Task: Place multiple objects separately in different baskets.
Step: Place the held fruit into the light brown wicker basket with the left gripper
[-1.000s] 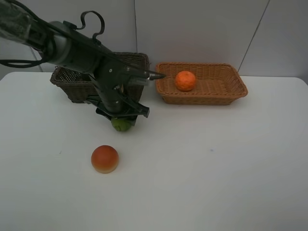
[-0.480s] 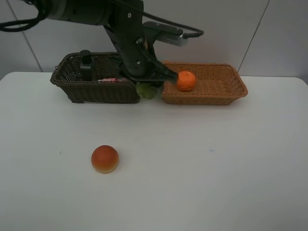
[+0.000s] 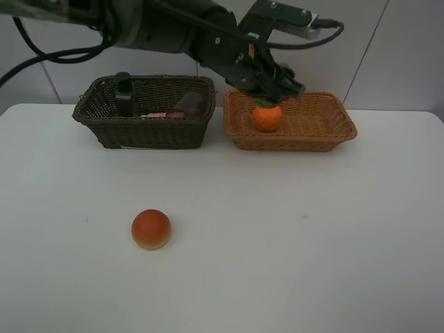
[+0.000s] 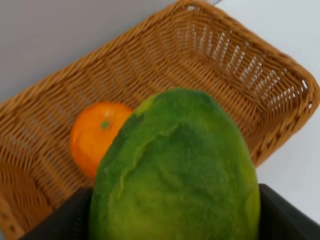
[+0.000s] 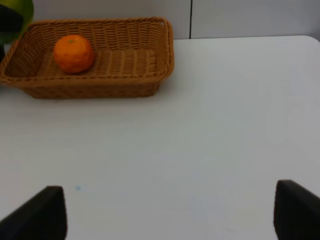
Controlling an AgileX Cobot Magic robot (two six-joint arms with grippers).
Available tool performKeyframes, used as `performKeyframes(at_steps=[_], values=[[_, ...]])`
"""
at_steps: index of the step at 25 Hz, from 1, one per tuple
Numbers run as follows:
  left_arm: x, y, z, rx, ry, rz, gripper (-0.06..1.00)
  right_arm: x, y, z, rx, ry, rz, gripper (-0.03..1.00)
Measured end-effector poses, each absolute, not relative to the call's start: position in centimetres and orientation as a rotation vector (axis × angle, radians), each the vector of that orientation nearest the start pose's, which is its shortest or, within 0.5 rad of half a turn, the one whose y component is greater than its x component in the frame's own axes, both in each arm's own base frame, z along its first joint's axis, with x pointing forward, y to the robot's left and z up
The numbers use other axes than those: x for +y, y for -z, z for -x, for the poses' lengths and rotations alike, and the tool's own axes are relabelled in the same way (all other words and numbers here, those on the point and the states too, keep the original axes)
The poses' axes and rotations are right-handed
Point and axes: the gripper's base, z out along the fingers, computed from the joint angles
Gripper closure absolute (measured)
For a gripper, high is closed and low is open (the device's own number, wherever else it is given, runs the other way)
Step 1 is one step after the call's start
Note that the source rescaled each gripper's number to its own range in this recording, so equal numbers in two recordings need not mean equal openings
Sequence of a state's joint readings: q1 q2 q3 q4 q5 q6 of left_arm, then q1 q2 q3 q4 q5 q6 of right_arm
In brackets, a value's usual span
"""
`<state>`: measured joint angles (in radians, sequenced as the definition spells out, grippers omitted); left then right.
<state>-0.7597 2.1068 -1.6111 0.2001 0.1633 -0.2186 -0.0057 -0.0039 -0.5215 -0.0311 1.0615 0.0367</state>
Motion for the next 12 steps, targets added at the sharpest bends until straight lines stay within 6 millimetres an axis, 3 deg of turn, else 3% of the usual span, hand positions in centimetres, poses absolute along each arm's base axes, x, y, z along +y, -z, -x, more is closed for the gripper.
performKeyframes(at_steps=[8, 12], values=[[-36.2, -18.7, -37.8, 1.836, 0.498, -0.776, 0.18, -0.3, -28.3, 0.8, 2.019, 0.018, -0.045, 0.17], [-36.9, -15.1, -38.5, 1.805, 0.523, -0.779, 0.18, -0.3, -28.3, 0.8, 2.019, 0.018, -0.045, 0.17]])
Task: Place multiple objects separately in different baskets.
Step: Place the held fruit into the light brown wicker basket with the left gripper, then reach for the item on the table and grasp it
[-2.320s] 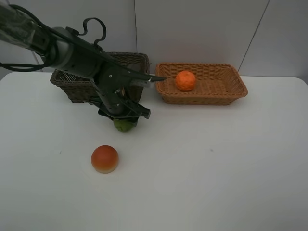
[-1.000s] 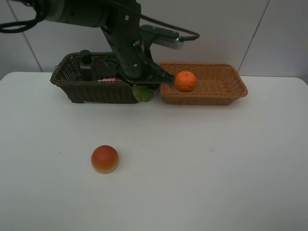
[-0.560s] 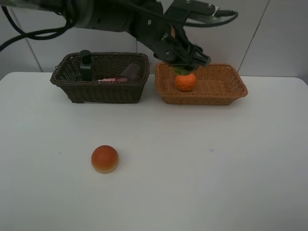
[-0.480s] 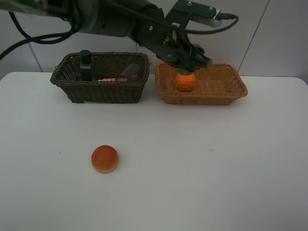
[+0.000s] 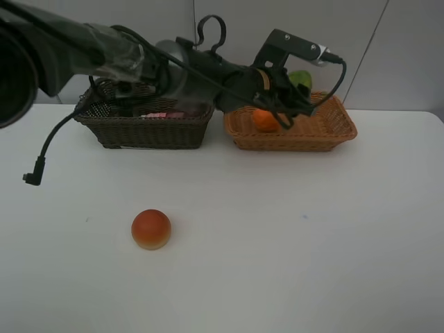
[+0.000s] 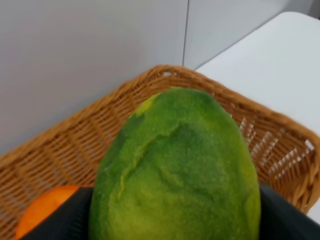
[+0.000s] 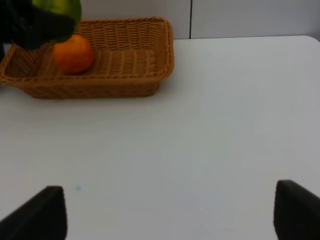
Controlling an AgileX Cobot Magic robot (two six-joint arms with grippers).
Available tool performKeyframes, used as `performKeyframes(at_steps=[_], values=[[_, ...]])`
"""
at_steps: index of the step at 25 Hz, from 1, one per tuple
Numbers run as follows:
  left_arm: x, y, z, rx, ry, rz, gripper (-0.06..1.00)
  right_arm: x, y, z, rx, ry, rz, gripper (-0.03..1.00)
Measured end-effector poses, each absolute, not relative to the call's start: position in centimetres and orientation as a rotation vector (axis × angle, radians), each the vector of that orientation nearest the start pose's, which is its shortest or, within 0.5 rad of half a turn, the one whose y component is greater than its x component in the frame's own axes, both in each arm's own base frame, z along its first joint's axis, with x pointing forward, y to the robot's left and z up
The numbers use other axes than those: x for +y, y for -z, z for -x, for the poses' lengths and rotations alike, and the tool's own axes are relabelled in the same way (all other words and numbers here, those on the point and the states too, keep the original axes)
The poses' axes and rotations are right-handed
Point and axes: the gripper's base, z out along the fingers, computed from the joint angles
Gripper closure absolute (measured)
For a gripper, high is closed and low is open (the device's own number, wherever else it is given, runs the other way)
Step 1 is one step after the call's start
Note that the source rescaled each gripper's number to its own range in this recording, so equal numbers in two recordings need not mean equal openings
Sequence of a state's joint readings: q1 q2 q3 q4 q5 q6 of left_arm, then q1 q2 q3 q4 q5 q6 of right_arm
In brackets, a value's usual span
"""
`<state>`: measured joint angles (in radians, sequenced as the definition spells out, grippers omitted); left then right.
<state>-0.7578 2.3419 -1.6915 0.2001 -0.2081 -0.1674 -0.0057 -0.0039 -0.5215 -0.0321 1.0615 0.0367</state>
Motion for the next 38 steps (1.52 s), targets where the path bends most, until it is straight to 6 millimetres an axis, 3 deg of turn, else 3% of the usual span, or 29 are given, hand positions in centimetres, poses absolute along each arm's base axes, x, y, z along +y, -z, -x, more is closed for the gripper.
performKeyframes(at_steps=[4, 9, 20, 25, 29, 34, 38], values=[[-37.0, -12.2, -38.9, 1.839, 0.513, -0.790, 0.18, -0.3, -28.3, 0.8, 2.019, 0.018, -0.045, 0.17], [-36.5, -11.1, -39.5, 1.848, 0.507, -0.780, 0.18, -0.3, -28.3, 0.8, 2.019, 0.018, -0.045, 0.17], [-36.8, -12.2, -40.0, 1.813, 0.515, -0.761, 0.17, -0.3, -28.3, 0.8, 2.019, 0.018, -0.045, 0.17], [-36.8, -12.4, -40.1, 1.820, 0.525, -0.738, 0.01, -0.2, -28.3, 0.8, 2.019, 0.017, -0.045, 0.17], [-36.7, -12.7, -40.1, 1.817, 0.526, -0.734, -0.01, -0.2, -28.3, 0.8, 2.019, 0.017, -0.045, 0.17], [-36.5, -14.6, -39.9, 1.848, 0.504, -0.738, -0.01, -0.2, -28.3, 0.8, 2.019, 0.017, -0.045, 0.17], [-35.3, -16.6, -39.3, 2.010, 0.411, -0.773, -0.01, -0.2, -28.3, 0.8, 2.019, 0.017, -0.045, 0.17]])
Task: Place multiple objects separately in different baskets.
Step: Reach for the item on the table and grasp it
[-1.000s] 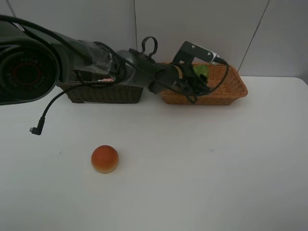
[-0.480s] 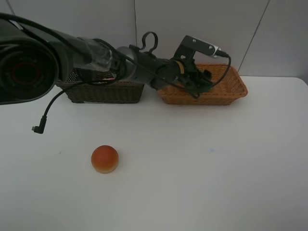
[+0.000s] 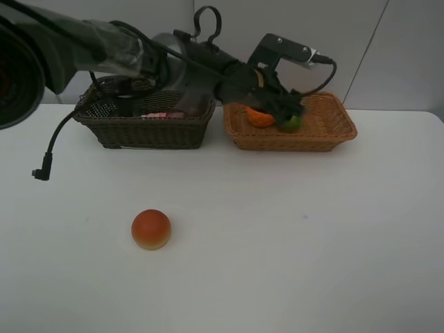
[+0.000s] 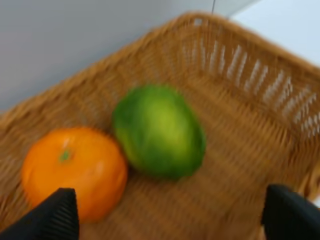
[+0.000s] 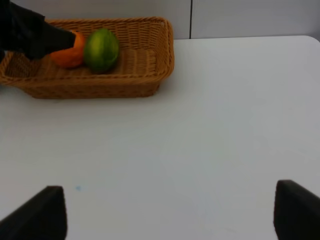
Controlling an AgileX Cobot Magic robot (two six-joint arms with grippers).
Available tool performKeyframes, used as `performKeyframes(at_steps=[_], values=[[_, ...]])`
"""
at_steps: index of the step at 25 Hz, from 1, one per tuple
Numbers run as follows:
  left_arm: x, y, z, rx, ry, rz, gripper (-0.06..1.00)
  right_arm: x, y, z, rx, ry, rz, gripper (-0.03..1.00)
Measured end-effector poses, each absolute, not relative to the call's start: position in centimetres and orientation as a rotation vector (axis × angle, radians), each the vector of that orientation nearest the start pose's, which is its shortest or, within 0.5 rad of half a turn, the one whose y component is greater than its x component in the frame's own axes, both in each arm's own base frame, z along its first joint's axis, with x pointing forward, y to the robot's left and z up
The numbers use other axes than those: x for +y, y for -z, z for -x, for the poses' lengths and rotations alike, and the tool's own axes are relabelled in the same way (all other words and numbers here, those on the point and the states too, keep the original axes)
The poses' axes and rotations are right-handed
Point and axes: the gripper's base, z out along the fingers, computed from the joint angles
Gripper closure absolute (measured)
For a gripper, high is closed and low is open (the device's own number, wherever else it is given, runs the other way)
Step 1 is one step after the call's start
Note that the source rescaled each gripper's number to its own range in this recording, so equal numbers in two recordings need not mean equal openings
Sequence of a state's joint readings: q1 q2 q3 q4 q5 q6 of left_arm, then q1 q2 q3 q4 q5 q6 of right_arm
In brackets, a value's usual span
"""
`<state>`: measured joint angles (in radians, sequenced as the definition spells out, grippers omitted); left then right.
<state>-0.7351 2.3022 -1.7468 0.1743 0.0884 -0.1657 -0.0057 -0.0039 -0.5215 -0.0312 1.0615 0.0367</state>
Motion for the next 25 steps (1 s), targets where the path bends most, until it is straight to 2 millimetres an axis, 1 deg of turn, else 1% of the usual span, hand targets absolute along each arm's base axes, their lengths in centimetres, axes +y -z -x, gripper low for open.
performKeyframes(at_steps=[3, 4, 7, 11, 13, 17, 22, 25], values=[[-33.8, -18.5, -38.4, 2.146, 0.328, -0.794, -0.01, -0.2, -28.3, 0.8, 2.019, 0.017, -0.045, 0.17], [-33.0, -18.8, -37.9, 2.202, 0.295, -0.803, -0.01, -0.2, -28.3, 0.8, 2.019, 0.017, -0.045, 0.17], [-30.2, -20.5, -36.3, 2.297, 0.235, -0.799, -0.01, -0.3, -28.3, 0.8, 2.019, 0.019, -0.045, 0.17], [-26.6, -21.6, -33.6, 2.389, 0.171, -0.812, -0.01, -0.3, -28.3, 0.8, 2.019, 0.019, -0.045, 0.17], [-25.0, -21.4, -32.2, 2.449, 0.139, -0.828, -0.01, -0.3, -28.3, 0.8, 2.019, 0.019, -0.045, 0.17], [-22.9, -21.6, -29.7, 2.554, 0.065, -0.911, -0.01, -0.3, -28.3, 0.8, 2.019, 0.018, -0.046, 0.17], [-21.5, -21.3, -27.5, 2.662, 0.033, -1.055, -0.01, -0.3, -28.3, 0.8, 2.019, 0.018, -0.046, 0.17], [-20.7, -19.8, -26.4, 2.721, 0.010, -1.117, -0.01, -0.3, -28.3, 0.8, 2.019, 0.018, -0.046, 0.17]])
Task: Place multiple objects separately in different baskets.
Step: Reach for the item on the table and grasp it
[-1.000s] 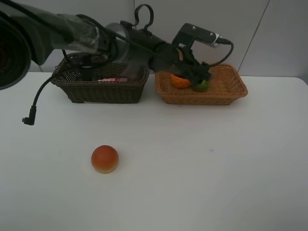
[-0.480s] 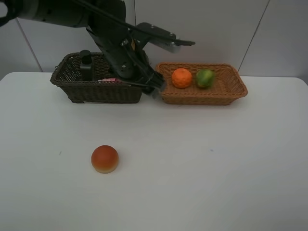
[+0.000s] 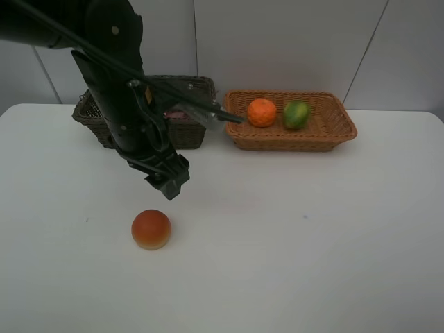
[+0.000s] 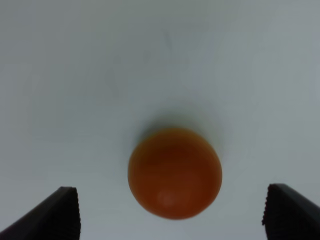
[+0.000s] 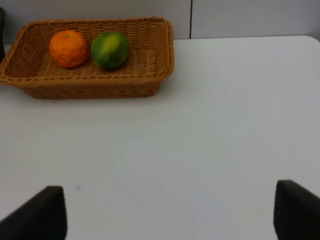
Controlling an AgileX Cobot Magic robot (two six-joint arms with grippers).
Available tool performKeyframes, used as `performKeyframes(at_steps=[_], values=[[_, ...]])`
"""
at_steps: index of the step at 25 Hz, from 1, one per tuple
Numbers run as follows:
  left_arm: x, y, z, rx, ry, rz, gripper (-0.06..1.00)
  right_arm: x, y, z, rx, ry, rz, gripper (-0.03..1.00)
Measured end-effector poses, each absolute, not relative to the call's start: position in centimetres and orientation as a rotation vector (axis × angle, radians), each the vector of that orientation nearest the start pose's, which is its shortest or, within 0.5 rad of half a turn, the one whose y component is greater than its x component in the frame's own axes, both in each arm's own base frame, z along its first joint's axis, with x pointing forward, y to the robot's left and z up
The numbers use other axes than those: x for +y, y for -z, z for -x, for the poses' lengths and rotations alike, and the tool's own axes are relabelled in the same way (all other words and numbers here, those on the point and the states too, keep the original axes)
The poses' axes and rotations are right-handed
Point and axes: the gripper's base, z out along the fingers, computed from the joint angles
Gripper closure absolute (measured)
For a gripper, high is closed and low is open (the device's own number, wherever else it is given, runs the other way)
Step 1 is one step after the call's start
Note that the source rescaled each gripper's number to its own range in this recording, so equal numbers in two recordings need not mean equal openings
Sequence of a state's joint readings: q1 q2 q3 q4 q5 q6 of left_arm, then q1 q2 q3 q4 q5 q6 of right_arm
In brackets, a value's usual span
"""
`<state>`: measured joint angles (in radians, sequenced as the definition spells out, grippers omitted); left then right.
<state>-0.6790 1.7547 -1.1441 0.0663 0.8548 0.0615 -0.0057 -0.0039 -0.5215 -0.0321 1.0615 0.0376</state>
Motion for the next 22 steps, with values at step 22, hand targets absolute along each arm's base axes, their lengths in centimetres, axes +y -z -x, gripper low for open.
performKeyframes(at_steps=[22], values=[[-19.9, -13.7, -24.6, 2.682, -0.058, -1.361, -0.01, -0.2, -28.3, 0.8, 2.019, 0.017, -0.046, 0.17]])
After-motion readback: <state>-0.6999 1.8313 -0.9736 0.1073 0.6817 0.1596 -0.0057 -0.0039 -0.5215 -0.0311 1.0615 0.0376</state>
